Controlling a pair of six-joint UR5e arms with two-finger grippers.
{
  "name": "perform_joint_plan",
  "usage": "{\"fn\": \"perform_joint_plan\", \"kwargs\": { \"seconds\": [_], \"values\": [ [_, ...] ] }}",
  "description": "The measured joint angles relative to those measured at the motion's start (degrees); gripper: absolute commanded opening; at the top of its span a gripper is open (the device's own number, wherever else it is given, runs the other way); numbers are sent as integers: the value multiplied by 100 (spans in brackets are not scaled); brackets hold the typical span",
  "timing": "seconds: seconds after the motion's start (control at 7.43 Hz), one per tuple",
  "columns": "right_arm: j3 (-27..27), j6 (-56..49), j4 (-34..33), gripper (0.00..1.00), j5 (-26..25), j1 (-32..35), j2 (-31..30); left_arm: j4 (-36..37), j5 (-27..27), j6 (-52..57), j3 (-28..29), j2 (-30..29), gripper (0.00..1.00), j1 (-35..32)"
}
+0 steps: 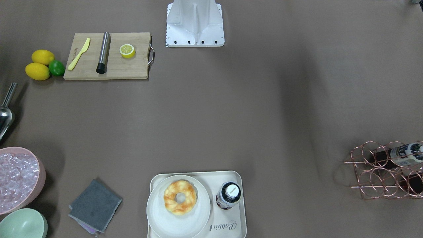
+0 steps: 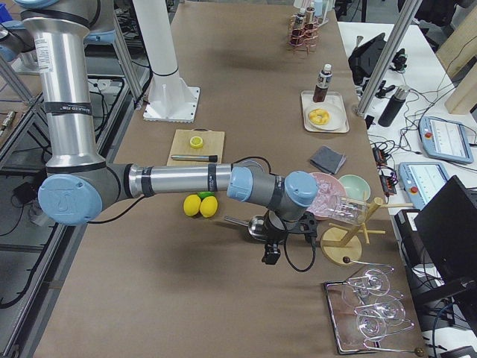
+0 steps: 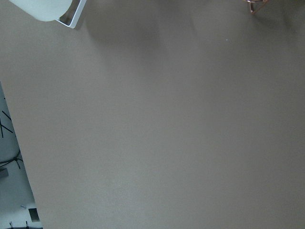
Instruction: Place donut on tray
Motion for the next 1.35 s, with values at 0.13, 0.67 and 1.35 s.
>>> {"fn": "perform_joint_plan", "kwargs": {
  "seconds": [0.13,0.67,1.35],
  "values": [
    [0,6,0,100,0,0,2,-74,-9,-3,52,0,98,10],
    [-1,33,0,100,20,0,50,-131,-460,-579,64,-39,98,13],
    [-9,35,0,100,27,0,58,-122,-497,-643,80,-47,98,15]
  ]
}}
